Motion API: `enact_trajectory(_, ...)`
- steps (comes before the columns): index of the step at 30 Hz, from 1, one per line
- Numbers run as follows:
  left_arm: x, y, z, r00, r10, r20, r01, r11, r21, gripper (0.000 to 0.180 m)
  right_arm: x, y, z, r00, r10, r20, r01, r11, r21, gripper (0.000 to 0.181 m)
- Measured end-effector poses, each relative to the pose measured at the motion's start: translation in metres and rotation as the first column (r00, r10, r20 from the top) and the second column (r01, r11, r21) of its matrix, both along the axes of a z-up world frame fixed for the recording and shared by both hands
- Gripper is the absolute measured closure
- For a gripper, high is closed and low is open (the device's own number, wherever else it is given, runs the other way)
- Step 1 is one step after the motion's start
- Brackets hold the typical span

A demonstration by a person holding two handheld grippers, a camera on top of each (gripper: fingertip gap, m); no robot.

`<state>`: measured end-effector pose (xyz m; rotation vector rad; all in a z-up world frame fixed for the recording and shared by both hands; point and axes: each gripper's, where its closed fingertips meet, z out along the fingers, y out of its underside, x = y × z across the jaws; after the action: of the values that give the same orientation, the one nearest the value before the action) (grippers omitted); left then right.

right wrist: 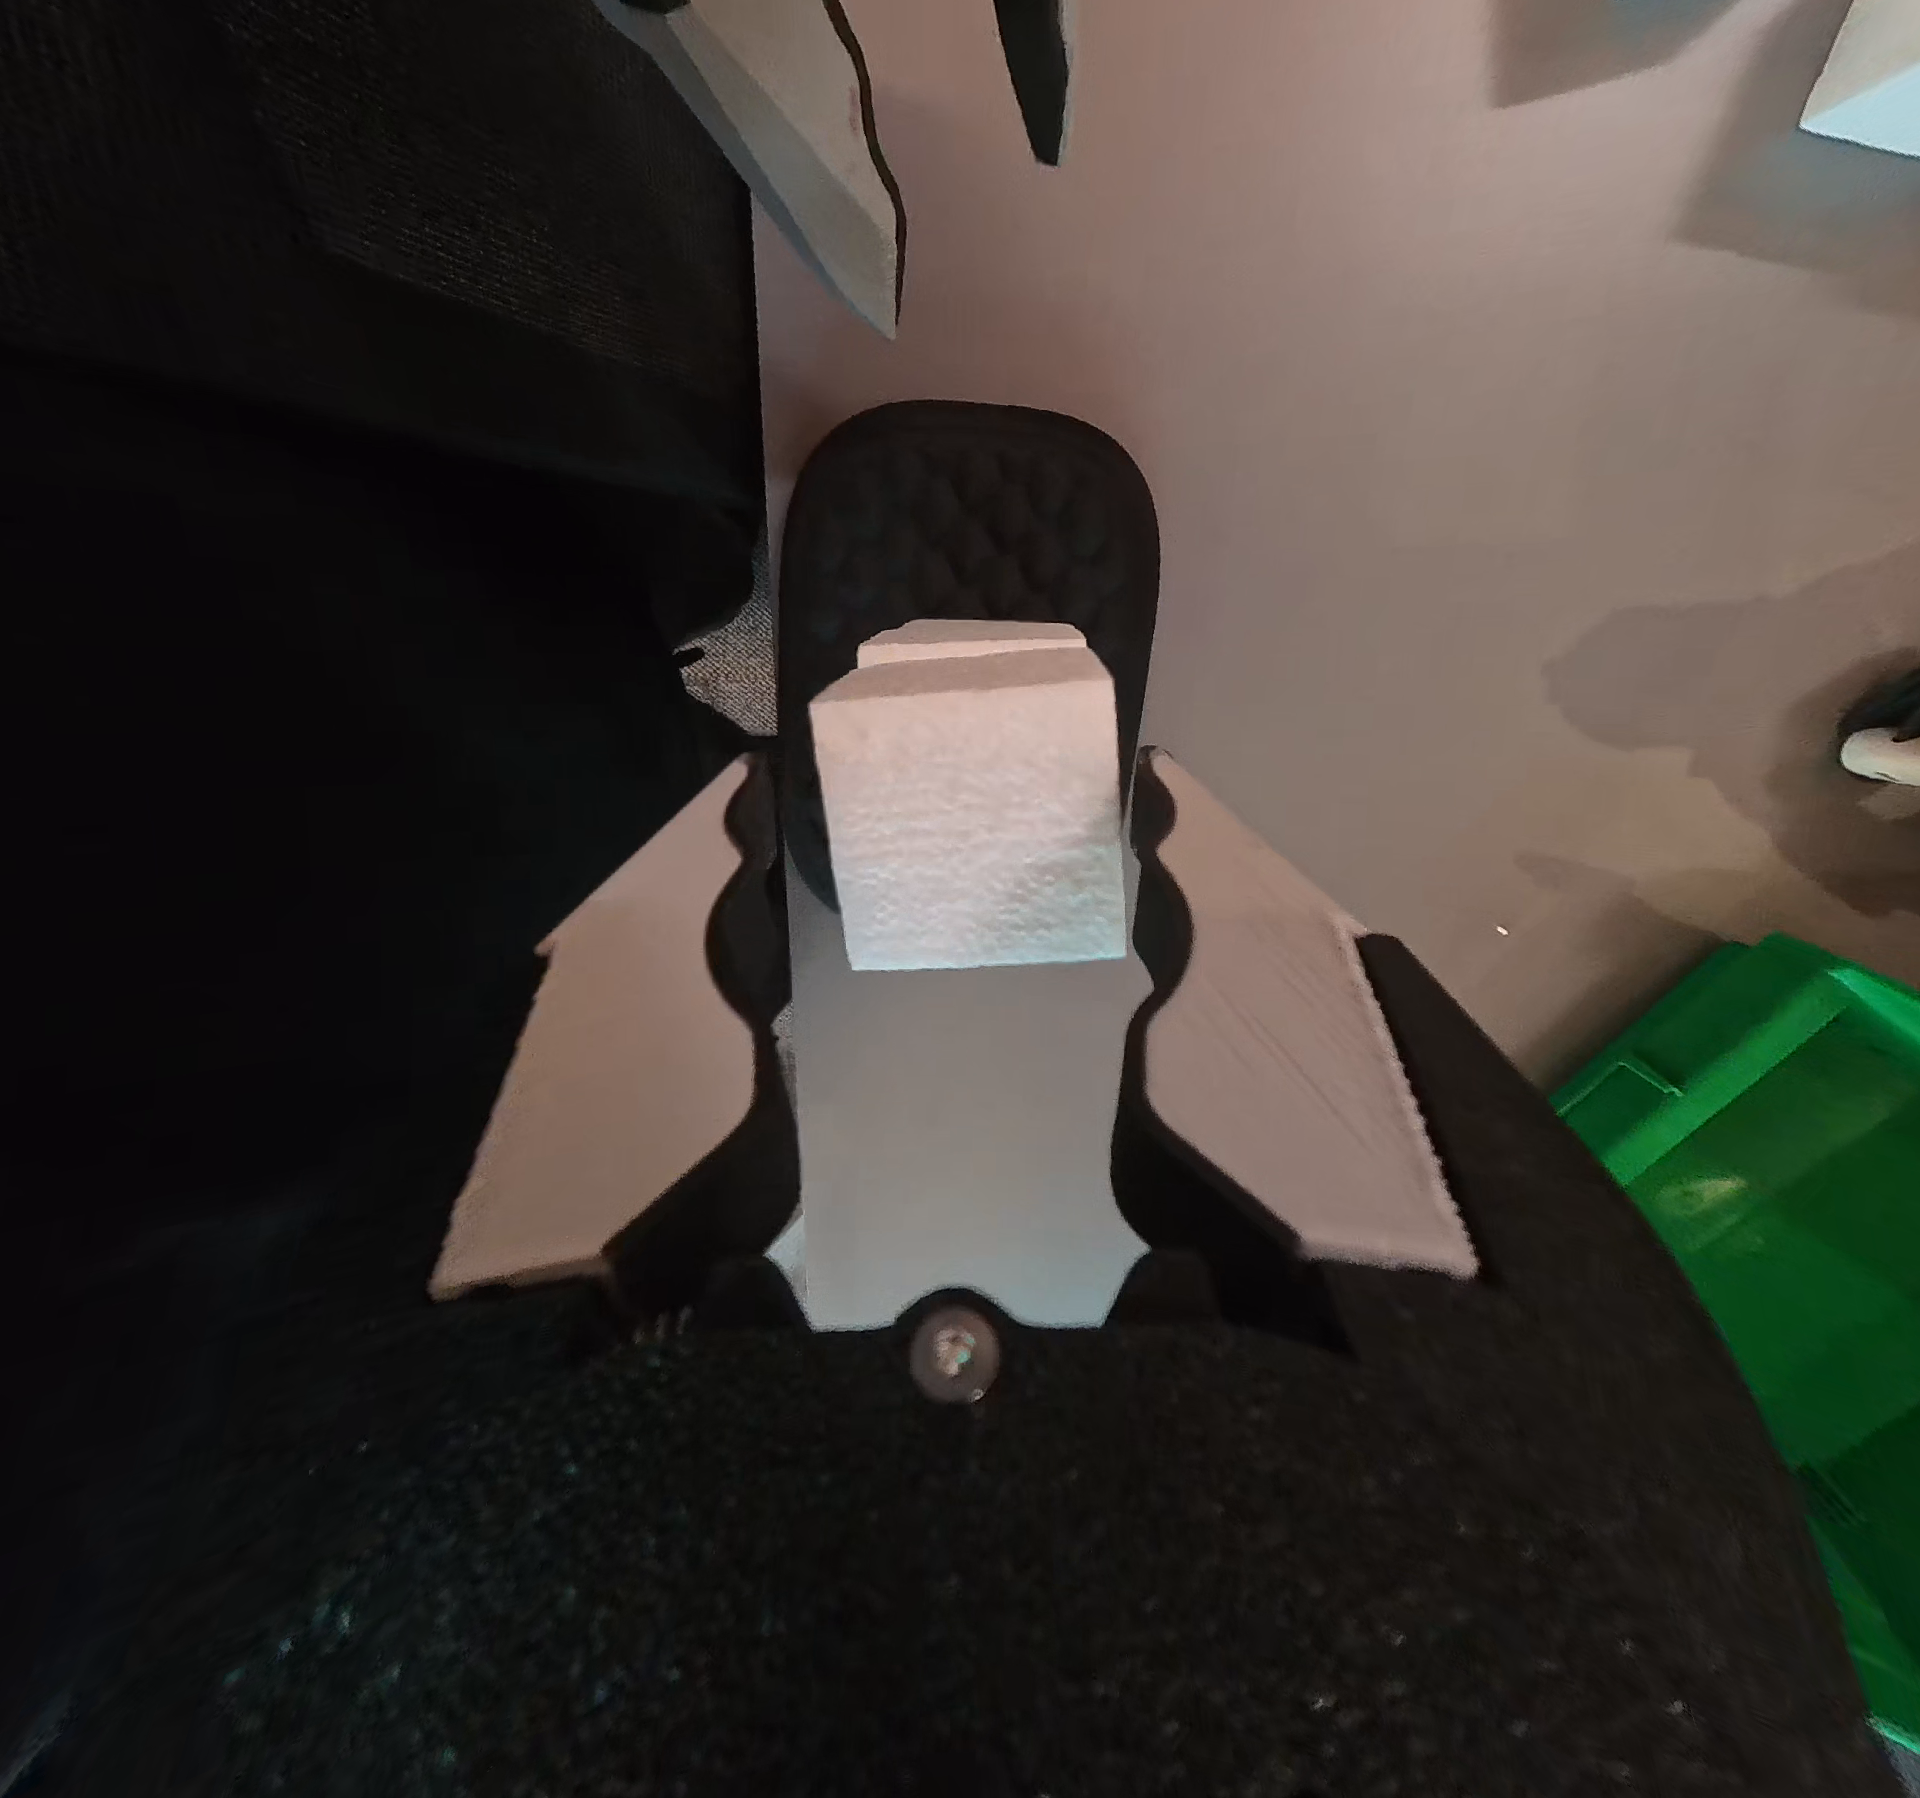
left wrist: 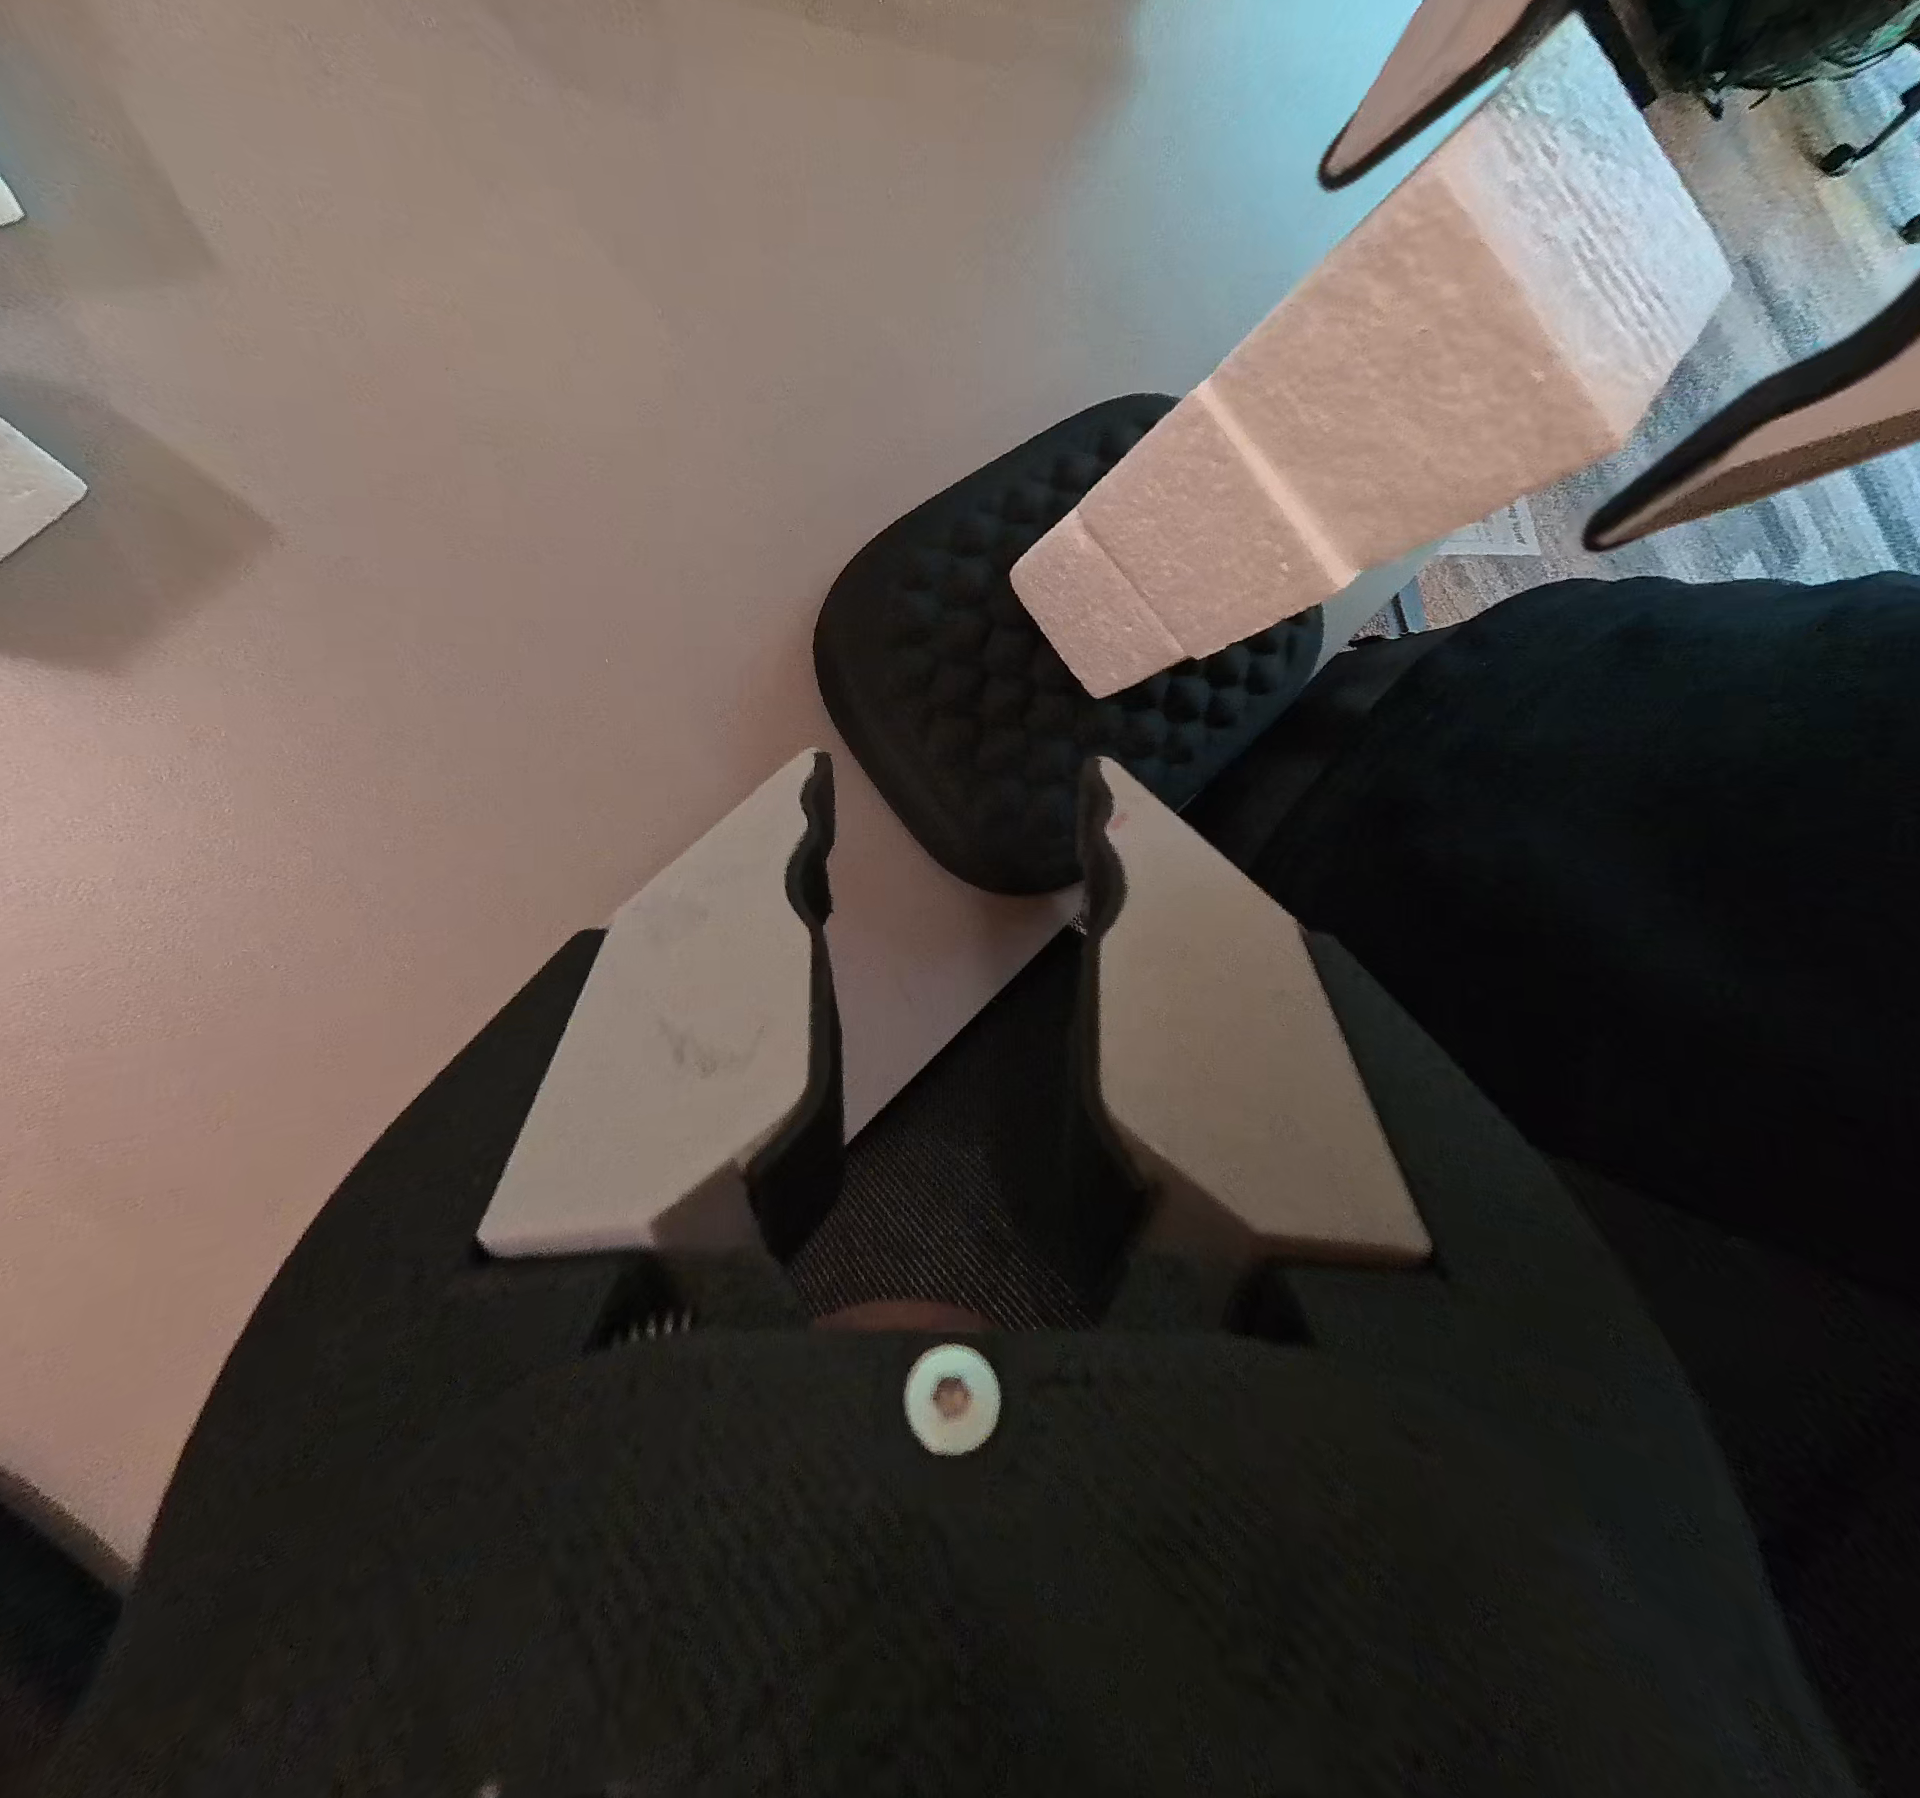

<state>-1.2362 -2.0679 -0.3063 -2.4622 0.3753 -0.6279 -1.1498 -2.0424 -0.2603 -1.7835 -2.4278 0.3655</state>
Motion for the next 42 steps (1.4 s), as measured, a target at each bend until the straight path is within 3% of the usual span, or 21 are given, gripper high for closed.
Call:
enact_trajectory(8, -0.01, 0.004, 0.004, 0.998, 0.049, -0.025, -0.049, 0.999, 0.004, 0.122, 0.0, 0.004, 0.043, 0.981, -0.086, -0.175, 0.071, 0.993, -0.089, 0.103)
enact_trajectory(13, -0.075, 0.032, 0.024, 0.959, 0.254, -0.126, -0.251, 0.967, 0.037, 0.11, 0.008, 0.027, 0.083, 0.933, -0.148, -0.329, 0.131, 0.989, -0.072, 0.104)
enact_trajectory(16, -0.103, 0.056, 0.029, 0.948, 0.288, -0.133, -0.294, 0.955, -0.026, 0.096, 0.018, 0.049, 0.098, 0.893, -0.213, -0.398, 0.196, 0.977, -0.082, 0.103)
enact_trajectory(24, -0.157, 0.142, -0.032, 0.86, 0.423, -0.285, -0.467, 0.878, -0.106, 0.084, 0.06, 0.078, 0.088, 0.828, -0.378, -0.414, 0.356, 0.925, -0.132, 0.103)
enact_trajectory(27, -0.161, 0.148, -0.063, 0.846, 0.382, -0.372, -0.463, 0.872, -0.156, 0.09, 0.074, 0.082, 0.085, 0.811, -0.414, -0.414, 0.393, 0.909, -0.14, 0.104)
enact_trajectory(31, -0.165, 0.147, -0.081, 0.851, 0.329, -0.41, -0.427, 0.887, -0.174, 0.113, 0.083, 0.087, 0.088, 0.785, -0.451, -0.425, 0.423, 0.891, -0.165, 0.105)
enact_trajectory(34, -0.161, 0.156, -0.052, 0.875, 0.332, -0.354, -0.372, 0.927, -0.049, 0.114, 0.082, 0.088, 0.095, 0.762, -0.472, -0.442, 0.425, 0.881, -0.209, 0.106)
enact_trajectory(36, -0.131, 0.165, 0.0, 0.948, 0.249, -0.2, -0.223, 0.964, 0.142, 0.114, 0.074, 0.087, 0.102, 0.732, -0.504, -0.459, 0.411, 0.864, -0.292, 0.11)
enact_trajectory(38, -0.086, 0.152, 0.066, 0.993, 0.051, -0.11, -0.007, 0.931, 0.364, 0.113, 0.057, 0.082, 0.112, 0.691, -0.559, -0.458, 0.375, 0.819, -0.434, 0.11)
enact_trajectory(40, -0.051, 0.124, 0.119, 0.978, -0.093, -0.185, 0.176, 0.843, 0.508, 0.113, 0.036, 0.075, 0.127, 0.658, -0.62, -0.428, 0.315, 0.742, -0.591, 0.108)
enact_trajectory(42, -0.031, 0.104, 0.153, 0.93, -0.093, -0.357, 0.298, 0.76, 0.578, 0.113, 0.012, 0.067, 0.145, 0.636, -0.659, -0.402, 0.25, 0.669, -0.7, 0.108)
